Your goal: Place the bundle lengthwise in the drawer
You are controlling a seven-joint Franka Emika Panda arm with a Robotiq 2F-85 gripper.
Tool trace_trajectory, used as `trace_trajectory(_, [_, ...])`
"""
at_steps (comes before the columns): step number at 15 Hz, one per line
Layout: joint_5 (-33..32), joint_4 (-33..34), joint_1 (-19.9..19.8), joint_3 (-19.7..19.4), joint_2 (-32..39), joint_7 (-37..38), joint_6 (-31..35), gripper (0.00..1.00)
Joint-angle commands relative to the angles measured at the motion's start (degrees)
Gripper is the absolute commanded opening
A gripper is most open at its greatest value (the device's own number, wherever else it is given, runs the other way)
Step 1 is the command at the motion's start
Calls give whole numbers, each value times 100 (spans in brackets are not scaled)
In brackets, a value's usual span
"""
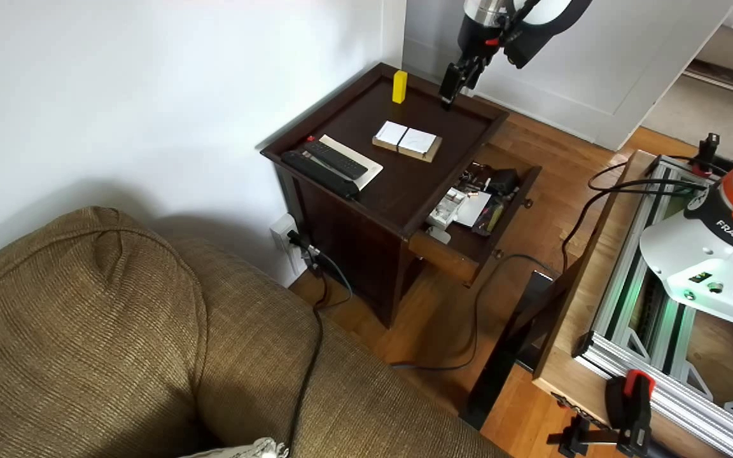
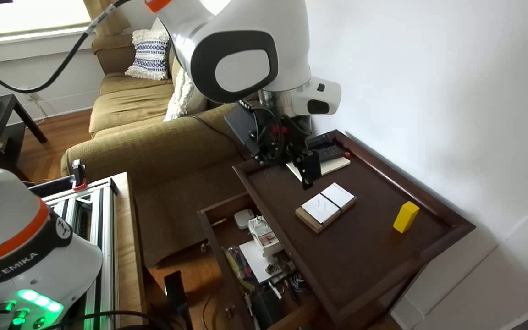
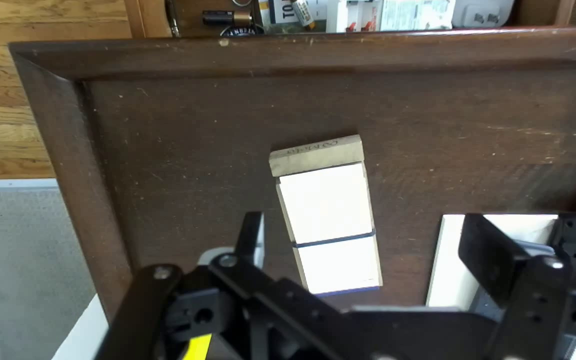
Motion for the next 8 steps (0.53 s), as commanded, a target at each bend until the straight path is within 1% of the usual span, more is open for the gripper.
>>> trace_trajectory(1, [58, 150, -25, -68, 738, -543, 717, 100])
trace_trajectory(2, [-4, 150, -23, -80, 884, -595, 896, 100])
trace_trajectory(5, [-418, 154, 141, -369, 1279, -571, 1385, 100])
trace_trajectory(6, [-163, 55, 45, -168, 972, -532, 1123, 100])
trace_trajectory(8, [-181, 66, 44, -190, 1075, -534, 1186, 100])
